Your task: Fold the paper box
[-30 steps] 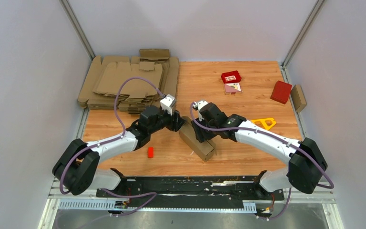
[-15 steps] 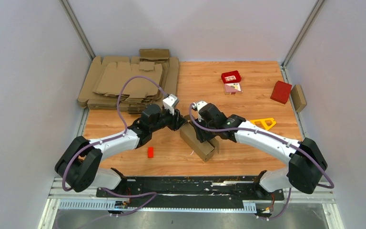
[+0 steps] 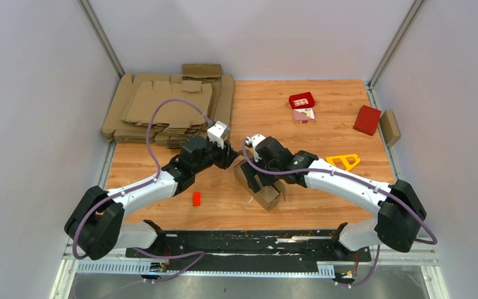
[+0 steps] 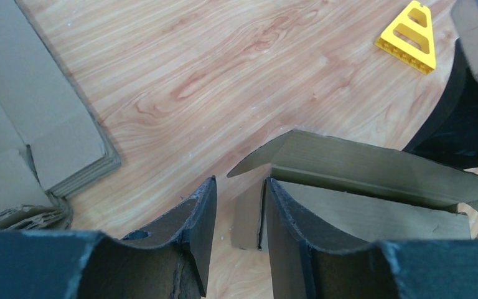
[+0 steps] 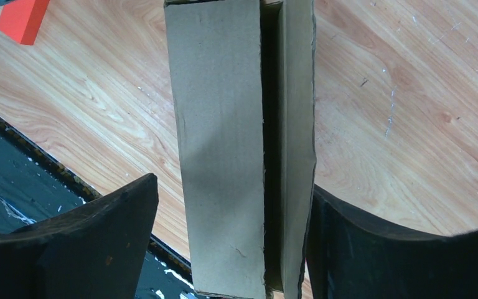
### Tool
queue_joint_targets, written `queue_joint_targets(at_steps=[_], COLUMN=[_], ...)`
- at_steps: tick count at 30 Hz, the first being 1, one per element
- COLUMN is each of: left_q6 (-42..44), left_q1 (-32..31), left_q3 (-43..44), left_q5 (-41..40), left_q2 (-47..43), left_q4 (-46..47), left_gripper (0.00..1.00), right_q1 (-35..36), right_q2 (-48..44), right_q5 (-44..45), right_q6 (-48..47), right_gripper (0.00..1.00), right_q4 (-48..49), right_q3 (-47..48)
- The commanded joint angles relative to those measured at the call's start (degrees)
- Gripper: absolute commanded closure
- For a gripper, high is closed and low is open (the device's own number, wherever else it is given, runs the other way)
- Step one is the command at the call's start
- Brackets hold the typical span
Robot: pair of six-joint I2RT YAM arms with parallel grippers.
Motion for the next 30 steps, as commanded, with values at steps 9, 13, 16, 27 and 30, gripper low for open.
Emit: queue_joint_targets(at_steps=[9, 13, 16, 27, 30], left_q6=[1.48, 2.07, 2.49, 3.63, 3.63], left_q1=[0.19, 0.22, 0.41, 0.93, 0.93], left_q3=[2.60, 3.64, 3.74, 4.61, 5.00], left_q5=[-1.53, -1.98, -1.00, 5.90, 6.46], left_q2=[-0.50, 0.03, 0.76, 6.49, 7.39], left_q4=[-2.31, -2.48, -1.81, 2.23, 2.18], left_gripper=[0.54, 0.43, 0.38, 0.40, 0.48], right_q1=[3.07, 3.16, 3.16, 3.11, 3.07], right_q2=[3.43, 2.76, 2.12, 1.34, 1.06], right_q5=[3.97, 3.21, 3.21, 1.86, 1.71], right_q6=[0.44, 0.09, -0.10, -1.53, -1.81], right_gripper=[0.21, 0.35, 0.38, 0.40, 0.40], right_q4=[-5.87, -4.99, -5.04, -5.10, -5.13], right_q3=[4.37, 3.52, 3.58, 3.24, 3.21])
